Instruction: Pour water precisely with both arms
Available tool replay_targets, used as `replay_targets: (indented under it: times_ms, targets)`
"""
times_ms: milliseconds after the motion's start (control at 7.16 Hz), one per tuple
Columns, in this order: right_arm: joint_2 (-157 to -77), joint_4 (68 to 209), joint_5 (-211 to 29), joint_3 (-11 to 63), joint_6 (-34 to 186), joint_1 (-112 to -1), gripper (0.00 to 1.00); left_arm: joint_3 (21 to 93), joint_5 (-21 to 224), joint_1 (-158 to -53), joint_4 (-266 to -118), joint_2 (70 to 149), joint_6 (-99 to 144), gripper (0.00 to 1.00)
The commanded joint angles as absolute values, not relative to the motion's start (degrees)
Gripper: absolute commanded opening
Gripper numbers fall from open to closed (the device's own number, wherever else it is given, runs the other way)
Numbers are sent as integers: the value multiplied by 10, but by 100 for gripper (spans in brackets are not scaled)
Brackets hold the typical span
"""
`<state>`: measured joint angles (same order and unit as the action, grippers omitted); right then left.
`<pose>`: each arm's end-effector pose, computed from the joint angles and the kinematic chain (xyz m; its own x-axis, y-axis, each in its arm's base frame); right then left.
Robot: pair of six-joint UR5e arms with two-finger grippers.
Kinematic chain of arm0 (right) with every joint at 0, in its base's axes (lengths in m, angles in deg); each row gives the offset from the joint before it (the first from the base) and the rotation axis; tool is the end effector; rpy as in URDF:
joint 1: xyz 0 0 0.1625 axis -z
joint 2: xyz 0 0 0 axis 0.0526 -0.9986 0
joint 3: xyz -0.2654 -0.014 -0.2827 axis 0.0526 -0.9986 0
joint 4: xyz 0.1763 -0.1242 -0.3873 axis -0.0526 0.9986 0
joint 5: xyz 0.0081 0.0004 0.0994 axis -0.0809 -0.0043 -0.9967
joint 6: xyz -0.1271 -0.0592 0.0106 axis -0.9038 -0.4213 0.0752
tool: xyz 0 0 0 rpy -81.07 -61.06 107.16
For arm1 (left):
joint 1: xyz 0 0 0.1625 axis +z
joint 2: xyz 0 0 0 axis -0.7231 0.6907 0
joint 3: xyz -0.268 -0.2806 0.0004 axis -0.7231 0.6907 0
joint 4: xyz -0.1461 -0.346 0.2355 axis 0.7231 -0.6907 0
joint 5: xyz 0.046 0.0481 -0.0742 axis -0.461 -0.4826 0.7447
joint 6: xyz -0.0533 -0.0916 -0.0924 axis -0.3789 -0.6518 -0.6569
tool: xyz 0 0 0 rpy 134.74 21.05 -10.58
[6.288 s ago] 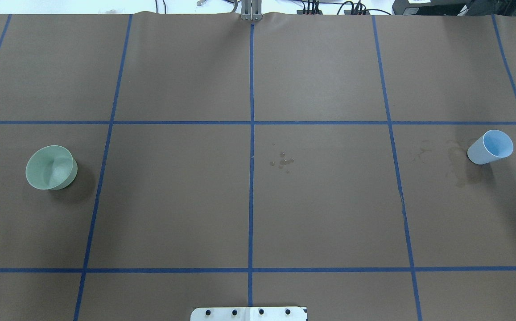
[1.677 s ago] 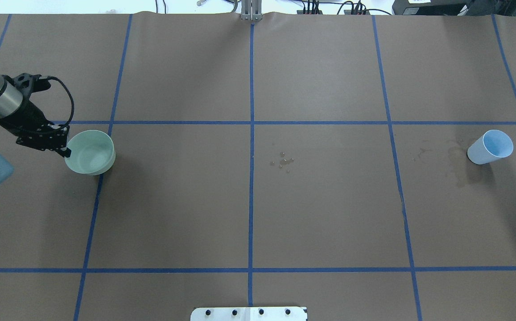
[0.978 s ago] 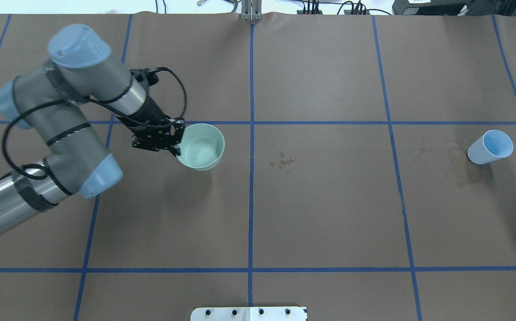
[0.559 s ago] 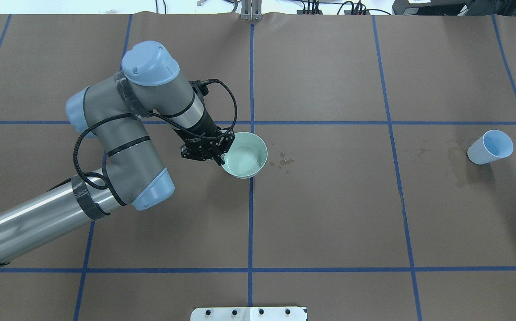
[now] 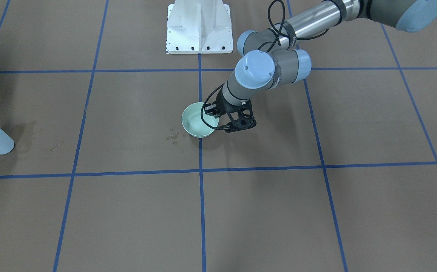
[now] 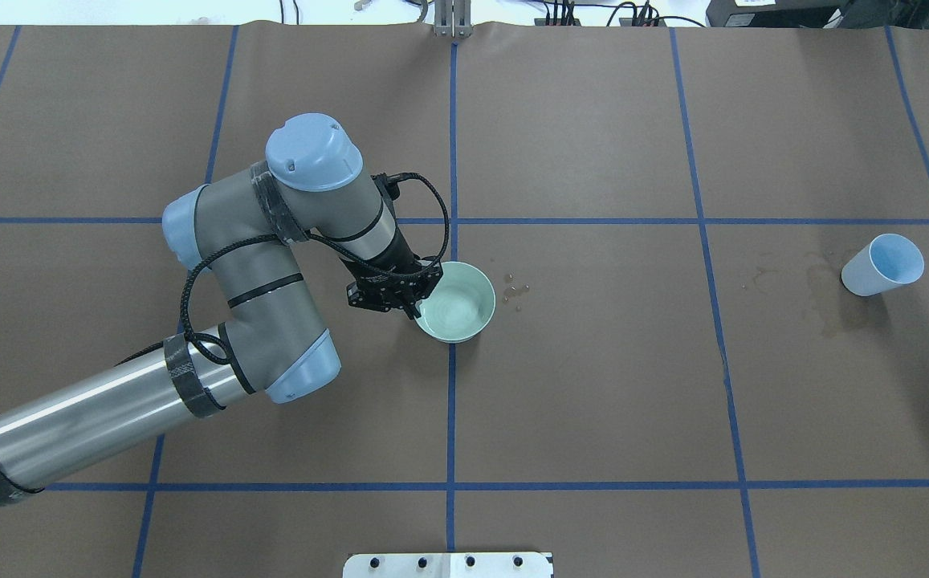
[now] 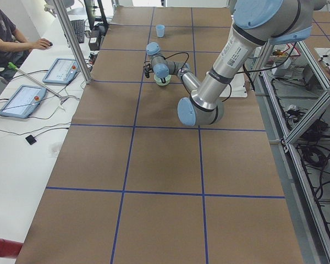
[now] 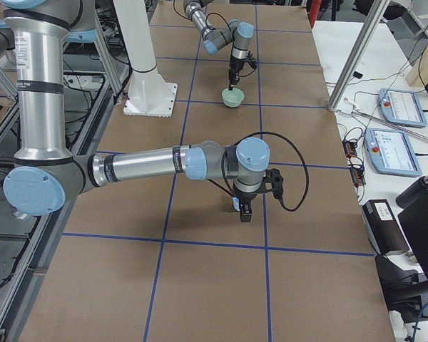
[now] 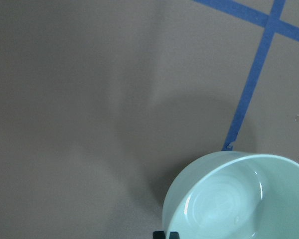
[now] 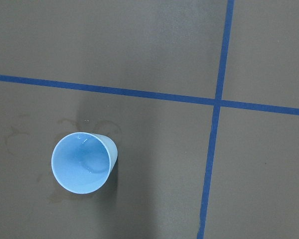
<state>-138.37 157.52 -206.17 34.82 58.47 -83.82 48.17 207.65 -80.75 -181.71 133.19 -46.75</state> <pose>0.0004 -0.5127 0.5626 0.6627 -0.1124 0.7404 0.0684 0.9936 0.0895 0.6004 -0.4690 0.1933 0.5195 -0.2589 -0.8143 0.0001 0.9530 -0.3029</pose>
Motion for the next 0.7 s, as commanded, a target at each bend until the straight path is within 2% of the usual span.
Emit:
replay_targets:
  times_ms: [0,140,419,559]
  targets:
    - [-1384,1574,-2063,349,584,-838,100,486,2076,-808,-1818,1334,-467,64]
    - [-1388,1574,-2060,369,579,-838,100,505,2069,-812,-1817,1336,-468,85]
    - [-1390,1548,-2061,372,577,-836,100,568,2056,-827,-1811,1324,-470,92]
    - [-1436,1450,-2066,372,579,-832,100,584,2054,-829,-1811,1307,-470,92]
